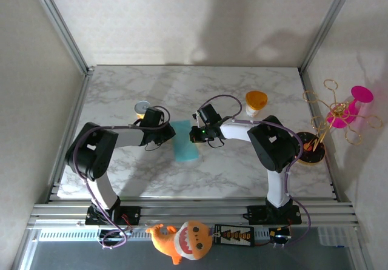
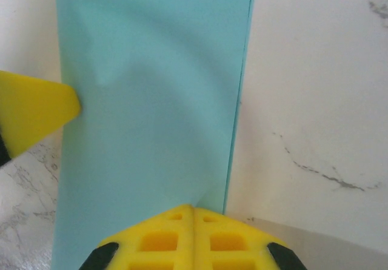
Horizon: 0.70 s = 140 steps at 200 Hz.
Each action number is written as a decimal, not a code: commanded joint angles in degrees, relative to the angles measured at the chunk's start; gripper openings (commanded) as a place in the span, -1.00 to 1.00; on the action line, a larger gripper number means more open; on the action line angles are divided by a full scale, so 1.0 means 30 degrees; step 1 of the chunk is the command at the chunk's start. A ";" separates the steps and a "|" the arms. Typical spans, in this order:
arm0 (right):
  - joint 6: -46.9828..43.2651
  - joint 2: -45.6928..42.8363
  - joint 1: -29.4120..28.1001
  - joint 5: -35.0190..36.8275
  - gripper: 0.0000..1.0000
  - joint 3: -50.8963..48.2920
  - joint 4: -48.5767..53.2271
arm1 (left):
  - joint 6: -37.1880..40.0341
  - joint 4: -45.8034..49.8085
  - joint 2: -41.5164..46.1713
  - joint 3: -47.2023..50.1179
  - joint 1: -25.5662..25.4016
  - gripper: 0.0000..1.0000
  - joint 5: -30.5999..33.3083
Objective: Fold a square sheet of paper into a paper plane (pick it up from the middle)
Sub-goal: First fold the square sheet of paper in half at the center of the table.
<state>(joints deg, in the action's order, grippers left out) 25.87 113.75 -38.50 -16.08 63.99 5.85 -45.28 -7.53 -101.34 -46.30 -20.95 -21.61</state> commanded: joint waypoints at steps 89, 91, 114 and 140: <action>-0.0575 0.3231 0.0467 0.5536 -1.00 -0.1777 0.6259 | -0.1581 -0.4341 0.2372 0.1372 -0.0820 -0.78 -0.1744; -0.0590 0.3226 0.0470 0.5542 -1.00 -0.1763 0.6263 | -0.1593 -0.4301 0.2256 0.1255 -0.0878 -0.78 -0.1714; -0.0809 0.3304 0.0476 0.5552 -1.00 -0.1859 0.6271 | -0.1576 -0.3819 0.0670 0.0024 -0.1044 -0.79 -0.1123; -0.0917 0.3321 0.0489 0.5671 -1.00 -0.2036 0.6326 | -0.1397 -0.3098 -0.0682 -0.0840 -0.0934 -0.80 -0.0006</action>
<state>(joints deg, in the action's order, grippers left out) 25.23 113.80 -38.50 -16.08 64.23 6.28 -49.17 -17.80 -100.49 -46.13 -24.18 -24.84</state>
